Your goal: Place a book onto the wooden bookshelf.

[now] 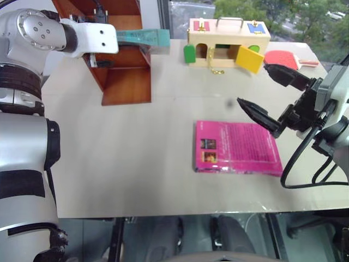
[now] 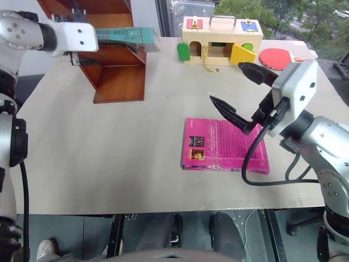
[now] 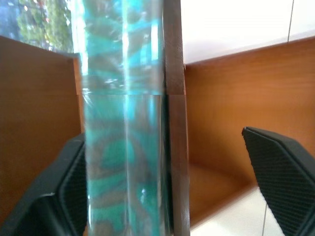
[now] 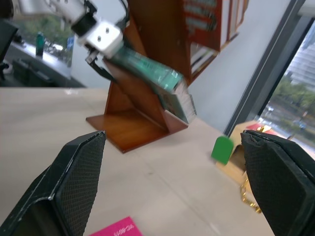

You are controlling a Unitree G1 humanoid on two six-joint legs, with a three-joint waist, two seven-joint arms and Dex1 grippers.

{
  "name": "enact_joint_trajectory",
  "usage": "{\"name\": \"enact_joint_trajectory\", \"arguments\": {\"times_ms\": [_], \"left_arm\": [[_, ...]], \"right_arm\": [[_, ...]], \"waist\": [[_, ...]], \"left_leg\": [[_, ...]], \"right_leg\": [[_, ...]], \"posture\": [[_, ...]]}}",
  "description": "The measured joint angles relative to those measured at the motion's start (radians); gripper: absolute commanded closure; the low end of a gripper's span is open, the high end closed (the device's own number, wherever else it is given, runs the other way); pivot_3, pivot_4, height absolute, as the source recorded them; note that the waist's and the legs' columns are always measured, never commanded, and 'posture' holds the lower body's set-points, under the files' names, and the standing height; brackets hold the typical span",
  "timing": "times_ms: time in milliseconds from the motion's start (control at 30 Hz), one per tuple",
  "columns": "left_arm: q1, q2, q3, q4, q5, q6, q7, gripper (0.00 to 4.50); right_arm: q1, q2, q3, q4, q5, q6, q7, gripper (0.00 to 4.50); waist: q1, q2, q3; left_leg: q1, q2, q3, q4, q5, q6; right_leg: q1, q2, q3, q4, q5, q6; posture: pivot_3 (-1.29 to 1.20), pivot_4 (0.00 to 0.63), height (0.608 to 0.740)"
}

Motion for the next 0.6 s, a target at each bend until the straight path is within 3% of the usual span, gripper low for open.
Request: {"name": "enact_joint_trajectory", "arguments": {"times_ms": [67, 100, 133, 167, 233, 300, 333, 433, 533, 600], "left_arm": [[0.028, 0.007, 0.077, -0.051, -0.113, 0.008, -0.099, 0.21], [0.067, 0.013, 0.126, -0.122, -0.189, 0.059, -0.155, 0.21], [0.178, 0.025, 0.221, -0.309, -0.343, 0.195, -0.228, 0.21], [0.190, 0.025, 0.229, -0.329, -0.362, 0.214, -0.237, 0.21], [0.460, 0.040, 0.374, -0.736, -0.612, 0.546, -0.240, 0.21], [0.637, -0.012, 0.436, -1.004, -0.775, 0.766, -0.170, 0.21], [0.752, -0.077, 0.486, -1.196, -0.875, 0.895, -0.054, 0.21], [0.888, -0.191, 0.517, -1.399, -0.965, 1.010, 0.112, 0.21], [1.104, -0.371, 0.511, -1.550, -1.050, 1.128, 0.324, 0.10], [1.203, -0.392, 0.509, -1.598, -1.051, 1.151, 0.383, 0.10]], "right_arm": [[0.006, -0.007, 0.002, 0.007, -0.001, 0.001, 0.007, 0.00], [0.005, -0.010, 0.005, 0.008, 0.000, 0.002, 0.011, 0.00], [0.010, -0.014, 0.012, 0.011, 0.000, 0.006, 0.021, 0.00], [0.012, -0.015, 0.012, 0.013, 0.000, 0.006, 0.022, 0.00], [0.005, -0.013, 0.047, 0.032, -0.017, 0.014, 0.022, 0.00], [0.000, -0.008, 0.081, 0.054, -0.046, 0.016, 0.018, 0.00], [-0.001, 0.000, 0.109, 0.062, -0.067, 0.013, 0.018, 0.00], [0.011, 0.007, 0.140, 0.085, -0.105, 0.012, 0.016, 0.00], [0.146, -0.014, 0.153, 0.134, -0.167, -0.006, 0.049, 0.00], [0.251, -0.035, 0.131, 0.162, -0.196, -0.034, 0.089, 0.00]], "waist": [[-0.004, 0.000, 0.000], [-0.006, 0.001, 0.000], [-0.011, 0.001, 0.000], [-0.012, 0.001, 0.000], [-0.025, 0.003, 0.000], [-0.025, 0.002, 0.000], [-0.019, 0.002, 0.000], [-0.008, 0.003, -0.001], [0.006, 0.002, -0.002], [0.009, 0.002, -0.002]], "left_leg": [[-0.002, 0.000, 0.000, 0.000, 0.000, 0.000], [-0.003, 0.000, 0.000, 0.000, 0.000, 0.000], [-0.002, 0.000, 0.000, 0.000, 0.000, 0.000], [-0.002, 0.000, 0.000, 0.000, 0.000, 0.000], [0.001, 0.001, -0.001, 0.000, 0.000, 0.000], [0.001, 0.001, -0.003, 0.001, 0.000, 0.000], [0.002, 0.001, -0.005, 0.002, 0.000, -0.001], [0.005, 0.000, -0.005, 0.002, 0.000, -0.001], [0.006, -0.001, -0.007, 0.002, 0.000, -0.001], [0.006, -0.001, -0.007, 0.002, 0.000, -0.001]], "right_leg": [[-0.002, -0.001, -0.001, 0.000, 0.000, 0.000], [-0.002, -0.001, -0.001, 0.000, 0.000, 0.000], [-0.002, -0.006, 0.000, 0.000, 0.000, 0.000], [-0.002, -0.006, 0.000, 0.000, 0.000, 0.000], [0.000, -0.007, 0.004, 0.000, 0.000, 0.000], [0.002, -0.007, 0.004, 0.000, 0.000, 0.001], [0.003, -0.007, 0.003, 0.001, 0.000, 0.001], [0.006, -0.007, 0.003, 0.002, 0.000, 0.001], [0.008, -0.007, 0.002, 0.002, 0.000, 0.001], [0.008, -0.006, 0.002, 0.002, 0.000, 0.001]], "posture": [[0.00, 0.150, 0.740], [0.00, 0.150, 0.740], [0.00, 0.150, 0.740], [0.00, 0.150, 0.740], [0.00, 0.150, 0.740], [0.00, 0.150, 0.740], [0.00, 0.150, 0.740], [0.00, 0.150, 0.740], [0.00, 0.150, 0.740], [0.00, 0.150, 0.740]]}}
